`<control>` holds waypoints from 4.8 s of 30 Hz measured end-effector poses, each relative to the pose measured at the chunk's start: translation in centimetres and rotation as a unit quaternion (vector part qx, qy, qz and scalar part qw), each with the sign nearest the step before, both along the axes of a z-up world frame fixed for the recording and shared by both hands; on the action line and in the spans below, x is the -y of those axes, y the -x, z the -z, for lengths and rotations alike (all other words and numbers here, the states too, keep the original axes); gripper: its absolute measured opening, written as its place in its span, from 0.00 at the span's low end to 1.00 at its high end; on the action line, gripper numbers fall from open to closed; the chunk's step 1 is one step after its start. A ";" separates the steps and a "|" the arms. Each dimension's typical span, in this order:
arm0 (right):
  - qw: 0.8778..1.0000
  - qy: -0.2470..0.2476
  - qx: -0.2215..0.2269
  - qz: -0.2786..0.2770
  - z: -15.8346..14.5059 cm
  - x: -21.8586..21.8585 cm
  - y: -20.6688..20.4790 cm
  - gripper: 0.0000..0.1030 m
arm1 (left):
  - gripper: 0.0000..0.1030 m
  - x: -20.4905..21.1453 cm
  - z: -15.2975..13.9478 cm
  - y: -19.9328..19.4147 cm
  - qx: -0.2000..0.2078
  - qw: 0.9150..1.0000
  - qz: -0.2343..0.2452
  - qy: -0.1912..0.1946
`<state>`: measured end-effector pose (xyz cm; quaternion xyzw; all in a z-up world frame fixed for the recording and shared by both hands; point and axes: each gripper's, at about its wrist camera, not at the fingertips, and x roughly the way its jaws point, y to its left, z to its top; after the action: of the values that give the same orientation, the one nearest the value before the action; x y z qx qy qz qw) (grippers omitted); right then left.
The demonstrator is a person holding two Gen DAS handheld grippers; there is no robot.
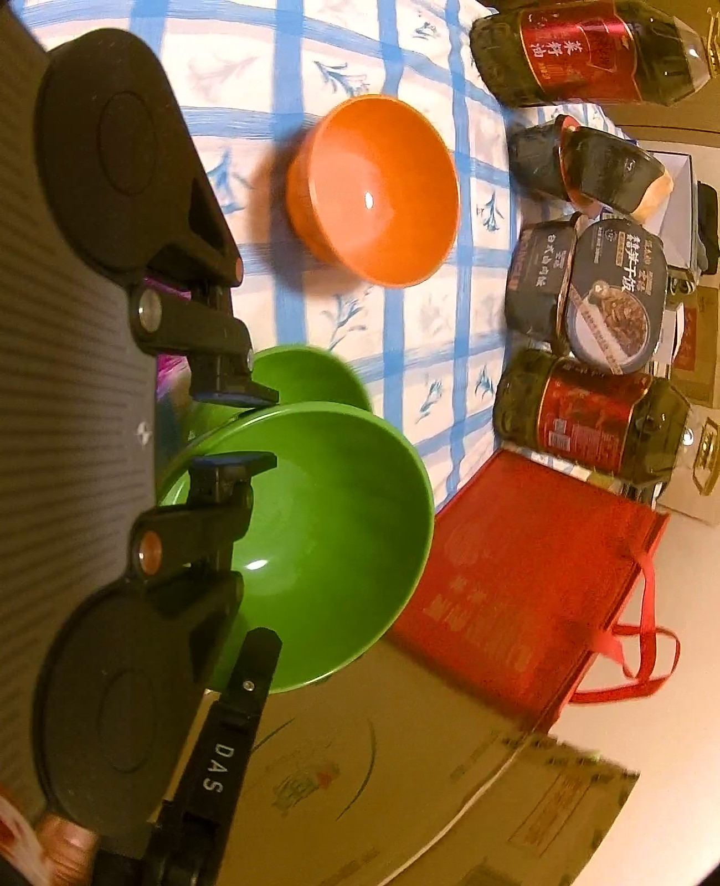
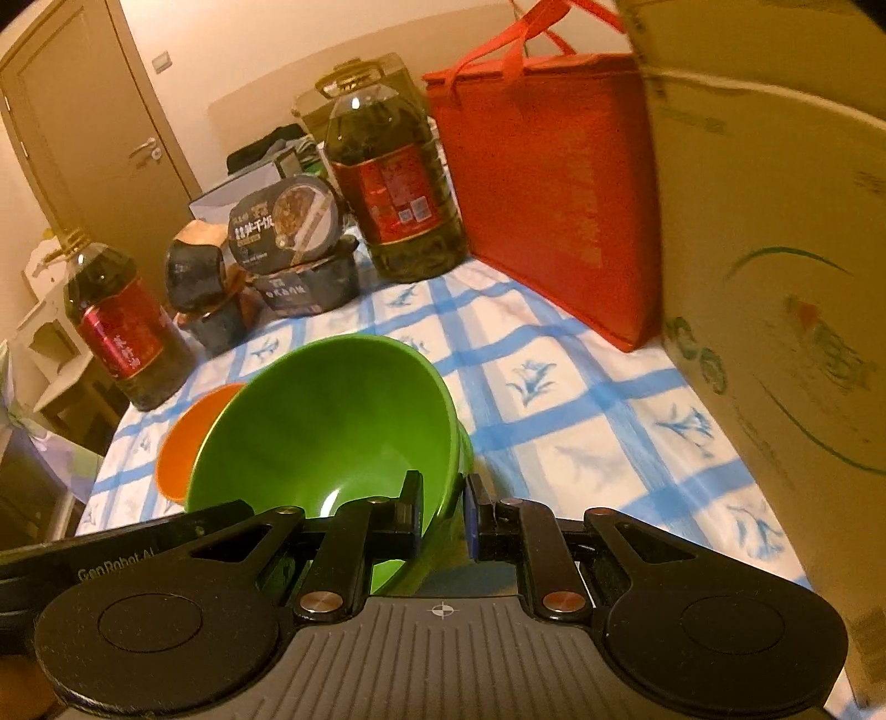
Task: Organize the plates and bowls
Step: 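Lift the large green bowl with both tools over the small green bowl, then lower the large green bowl onto the small green bowl and open both tools, then withdraw both tools and move them to the orange bowl, then close both tools on the rim of the orange bowl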
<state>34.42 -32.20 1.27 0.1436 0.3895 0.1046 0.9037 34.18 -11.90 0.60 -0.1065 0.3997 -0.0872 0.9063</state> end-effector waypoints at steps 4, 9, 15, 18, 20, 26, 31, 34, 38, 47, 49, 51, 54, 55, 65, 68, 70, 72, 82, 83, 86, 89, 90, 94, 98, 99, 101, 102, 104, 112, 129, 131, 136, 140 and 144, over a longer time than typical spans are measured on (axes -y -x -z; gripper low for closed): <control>1.000 0.002 -0.004 -0.007 1.0 -0.6 -1.8 0.15 | 0.14 -0.5 0.8 -2.0 -0.002 1.000 -0.003 -0.006; 1.000 0.018 -0.015 -0.012 2.5 -1.1 -3.6 0.15 | 0.14 -0.4 2.4 -4.0 -0.014 1.000 -0.001 -0.019; 0.999 0.038 -0.020 -0.026 4.0 -1.9 -4.5 0.15 | 0.14 -0.5 3.7 -4.6 -0.012 0.999 -0.001 -0.033; 0.998 0.042 -0.024 -0.029 4.6 -2.2 -4.8 0.15 | 0.14 -0.6 4.3 -4.9 -0.016 0.999 0.001 -0.037; 0.998 0.045 -0.026 -0.030 5.0 -2.3 -4.8 0.15 | 0.14 -0.5 4.6 -4.9 -0.016 0.999 0.001 -0.041; 0.997 0.066 -0.015 -0.032 5.3 -2.8 -4.7 0.15 | 0.14 -0.3 4.8 -4.9 -0.008 0.999 0.005 -0.052; 0.997 0.069 -0.012 -0.031 5.5 -3.0 -4.5 0.15 | 0.14 -0.1 4.8 -4.6 -0.002 0.998 0.009 -0.063; 0.997 0.072 -0.009 -0.029 5.5 -3.1 -4.5 0.16 | 0.14 0.0 4.9 -4.5 -0.001 0.998 0.008 -0.069; 0.998 0.045 -0.013 -0.030 5.9 -2.5 -4.6 0.55 | 0.14 -0.1 4.9 -4.4 0.005 0.998 0.004 -0.066; 1.000 0.002 0.017 -0.004 3.9 -0.8 -2.4 0.57 | 0.15 -1.7 2.8 -2.3 0.017 0.999 -0.012 -0.033; 1.000 -0.006 0.018 0.003 3.2 -0.4 -1.4 0.57 | 0.17 -2.1 2.1 -1.4 0.018 0.999 -0.015 -0.024; 1.000 -0.011 0.018 0.009 2.6 -0.2 -0.2 0.57 | 0.20 -2.4 1.5 -0.2 0.018 0.999 -0.019 -0.019; 1.000 -0.011 0.009 0.011 1.9 -0.3 1.9 0.58 | 0.23 -2.7 0.7 1.9 0.018 1.000 -0.021 -0.013; 1.000 -0.010 0.006 0.011 1.7 -0.3 2.7 0.59 | 0.24 -2.9 0.5 2.7 0.017 1.000 -0.023 -0.010; 1.000 -0.002 -0.008 0.003 0.2 -1.9 11.1 0.65 | 0.42 -5.1 -0.2 11.6 0.004 0.999 -0.044 -0.007; 1.000 0.006 -0.010 -0.009 0.1 -3.0 13.3 0.66 | 0.48 -6.0 0.0 14.1 -0.004 0.999 -0.051 -0.004; 1.000 0.011 -0.010 -0.014 0.0 -3.6 14.5 0.66 | 0.49 -6.5 0.1 15.5 -0.008 0.998 -0.055 -0.007; 1.000 0.015 -0.013 -0.018 0.1 -4.2 15.6 0.67 | 0.50 -6.9 0.2 16.6 -0.012 0.998 -0.059 -0.011; 0.999 0.023 -0.029 -0.037 0.7 -6.3 18.3 0.68 | 0.55 -9.0 0.3 20.0 -0.017 0.997 -0.073 -0.022; 0.999 0.025 -0.029 -0.039 0.7 -6.5 18.5 0.68 | 0.55 -9.2 0.3 20.3 -0.017 0.997 -0.075 -0.022; 0.998 0.026 -0.032 -0.043 0.7 -7.1 18.6 0.68 | 0.55 -9.6 0.4 20.7 -0.017 0.997 -0.078 -0.019; 0.998 0.028 -0.030 -0.049 0.7 -7.6 18.6 0.68 | 0.56 -10.0 0.4 20.8 -0.016 0.996 -0.081 -0.019; 0.998 0.026 -0.031 -0.051 0.7 -7.7 18.5 0.68 | 0.56 -10.1 0.4 20.8 -0.017 0.996 -0.082 -0.018; 0.998 0.022 -0.033 -0.054 0.5 -8.4 17.9 0.68 | 0.57 -10.8 0.3 20.4 -0.014 0.996 -0.082 -0.013; 0.998 0.017 -0.031 -0.060 0.1 -9.6 16.2 0.68 | 0.59 -12.3 0.1 19.0 -0.008 0.996 -0.089 -0.009; 0.998 0.014 -0.029 -0.062 0.0 -10.0 15.7 0.68 | 0.61 -12.8 0.0 18.5 -0.005 0.996 -0.091 -0.006; 0.997 0.005 -0.023 -0.068 -0.3 -10.8 14.5 0.68 | 0.63 -13.7 -0.3 17.4 0.001 0.995 -0.097 -0.002; 0.997 0.000 -0.021 -0.070 -0.4 -11.3 13.9 0.68 | 0.63 -14.2 -0.4 16.9 0.003 0.995 -0.098 -0.001; 0.997 -0.002 -0.016 -0.075 -0.5 -12.5 12.3 0.68 | 0.63 -15.3 -0.7 15.4 0.008 0.995 -0.101 -0.002; 0.996 -0.020 -0.018 -0.085 0.1 -16.4 5.3 0.68 | 0.64 -19.3 -0.3 8.6 0.011 0.993 -0.117 -0.006; 0.995 0.020 -0.008 -0.101 2.8 -20.7 -7.7 0.59 | 0.63 -22.8 3.5 -2.9 -0.003 0.993 -0.114 0.010; 0.994 0.029 -0.007 -0.102 3.1 -20.9 -9.0 0.57 | 0.62 -22.8 3.8 -3.8 -0.003 0.994 -0.112 0.009; 0.992 0.057 -0.017 -0.109 4.4 -21.7 -11.5 0.52 | 0.57 -22.6 4.8 -6.1 -0.011 0.994 -0.105 0.015; 0.990 0.078 -0.025 -0.118 5.4 -22.2 -12.9 0.51 | 0.51 -22.4 5.8 -7.6 -0.016 0.995 -0.098 0.025; 0.987 0.092 -0.034 -0.127 6.2 -22.7 -13.8 0.49 | 0.41 -22.2 6.5 -8.7 -0.021 0.995 -0.090 0.031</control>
<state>48.24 -9.52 -4.95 0.0124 0.4427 0.1775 0.8788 42.88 10.32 -5.89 -0.1715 0.4050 -0.0155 0.8980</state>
